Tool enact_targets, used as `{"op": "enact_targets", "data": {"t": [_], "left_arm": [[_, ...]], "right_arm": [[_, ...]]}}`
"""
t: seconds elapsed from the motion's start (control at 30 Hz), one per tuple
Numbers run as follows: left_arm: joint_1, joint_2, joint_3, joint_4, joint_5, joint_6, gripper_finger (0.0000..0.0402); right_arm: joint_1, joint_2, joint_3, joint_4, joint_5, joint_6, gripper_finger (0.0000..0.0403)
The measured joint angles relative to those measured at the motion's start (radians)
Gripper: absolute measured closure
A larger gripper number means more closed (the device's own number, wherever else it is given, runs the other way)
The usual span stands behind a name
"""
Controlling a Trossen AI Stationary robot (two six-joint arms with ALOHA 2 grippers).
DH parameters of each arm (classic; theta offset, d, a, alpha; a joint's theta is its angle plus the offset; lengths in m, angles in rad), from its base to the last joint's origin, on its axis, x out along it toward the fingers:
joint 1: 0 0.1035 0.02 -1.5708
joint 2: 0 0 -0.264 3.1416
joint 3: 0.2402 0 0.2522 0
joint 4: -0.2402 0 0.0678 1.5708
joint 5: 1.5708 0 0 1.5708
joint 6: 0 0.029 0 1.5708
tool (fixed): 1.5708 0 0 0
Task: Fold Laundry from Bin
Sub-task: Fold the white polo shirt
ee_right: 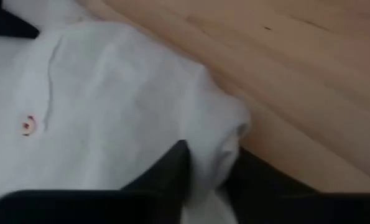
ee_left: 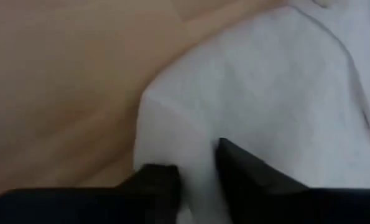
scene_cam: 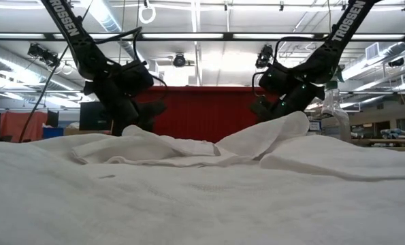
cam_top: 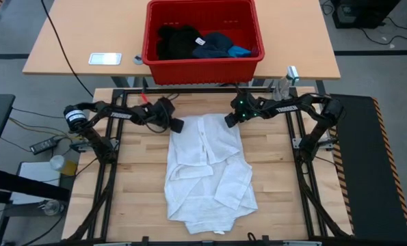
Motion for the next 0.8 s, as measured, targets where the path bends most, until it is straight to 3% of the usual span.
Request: {"op": "enact_targets", "data": {"t": [0.1, 0.17, 0.37, 0.53, 0.8], "left_arm": [[-0.001, -0.006, -0.001, 0.029, 0.044, 0.013, 0.0368], [-0.003, -0.009, -0.001, 0.062, 0.081, 0.024, 0.0391], [-0.006, -0.009, 0.007, 0.092, 0.157, 0.046, 0.0394], [0.003, -0.028, 0.043, 0.094, 0.155, 0.107, 0.0398], [0.092, -0.084, 0.102, 0.055, 0.155, 0.183, 0.0400]], "right_arm": [[0.000, 0.000, 0.000, 0.010, -0.041, -0.001, 0.0374], [0.000, 0.000, 0.000, 0.019, -0.080, -0.002, 0.0390], [0.001, 0.000, 0.021, 0.011, -0.138, -0.009, 0.0377], [-0.003, 0.000, 0.079, -0.046, -0.138, -0.076, 0.0394], [-0.040, -0.004, 0.211, -0.189, -0.139, -0.161, 0.0386]]}}
